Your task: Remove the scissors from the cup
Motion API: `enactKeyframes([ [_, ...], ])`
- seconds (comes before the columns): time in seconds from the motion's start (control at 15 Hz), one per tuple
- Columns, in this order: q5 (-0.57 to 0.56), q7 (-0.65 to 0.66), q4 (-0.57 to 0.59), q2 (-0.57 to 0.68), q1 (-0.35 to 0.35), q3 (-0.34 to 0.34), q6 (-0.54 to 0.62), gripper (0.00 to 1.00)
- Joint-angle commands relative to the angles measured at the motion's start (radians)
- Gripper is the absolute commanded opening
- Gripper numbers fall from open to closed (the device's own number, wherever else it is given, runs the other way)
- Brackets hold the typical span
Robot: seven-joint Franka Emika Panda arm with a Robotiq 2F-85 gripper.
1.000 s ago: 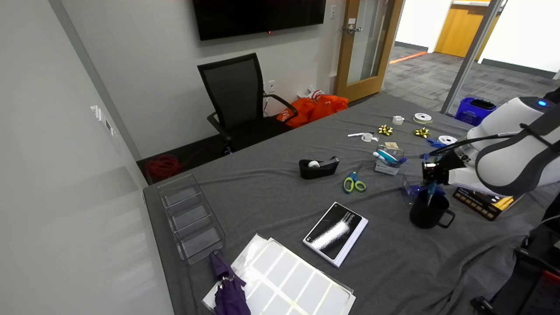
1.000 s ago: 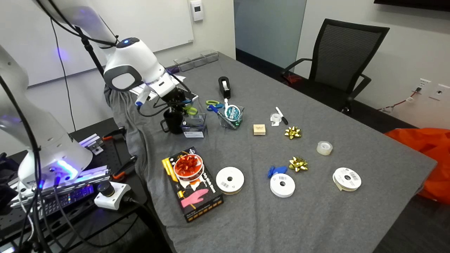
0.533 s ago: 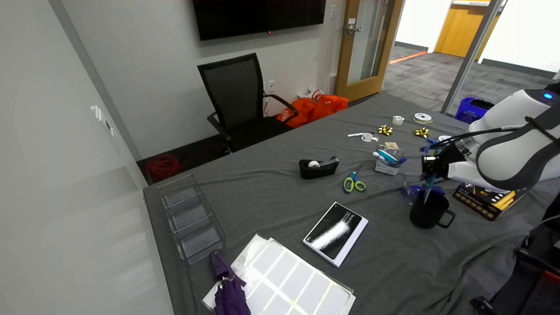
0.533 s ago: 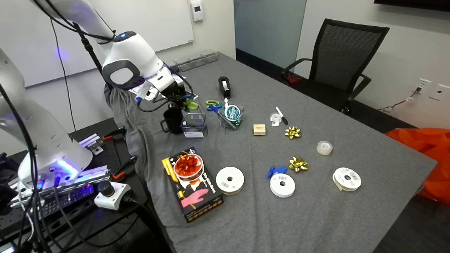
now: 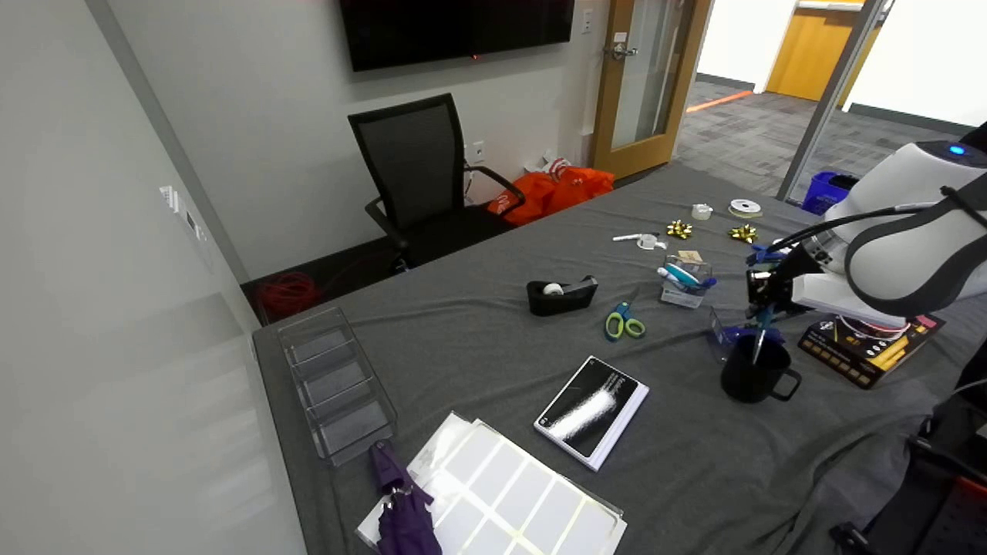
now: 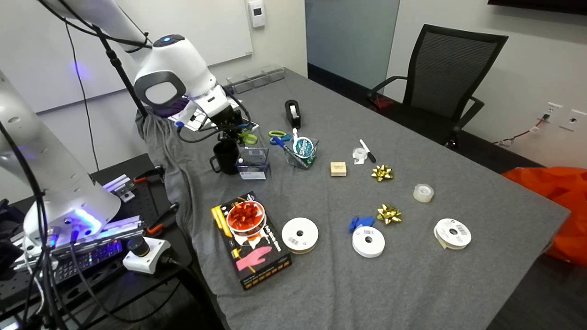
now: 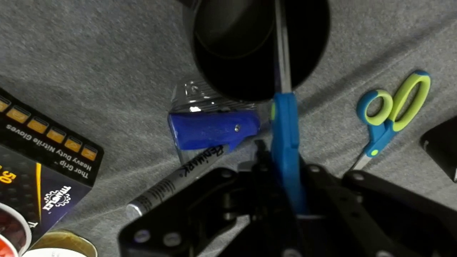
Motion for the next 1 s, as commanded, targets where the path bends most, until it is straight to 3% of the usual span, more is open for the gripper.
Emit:
enactKeyframes([
  [0.0,-0.244,0.229,0.079,-0.032,0.07,-0.116,-0.199,0.03],
  [0.2,-0.443,0.442,0.133,-0.153,0.079,-0.105,-0.426,0.03],
  [0.27,-0.454,0.471,0.149,-0.193,-0.068,0.062,-0.495,0.03],
  [0.47,-0.353,0.47,0.18,-0.284,-0.134,0.199,-0.628,0.03],
  [0.67,-0.218,0.495,0.19,-0.318,-0.177,0.29,-0.597,0.03],
  [0.93,-0.127,0.562,0.185,-0.235,-0.21,0.369,-0.39,0.03],
])
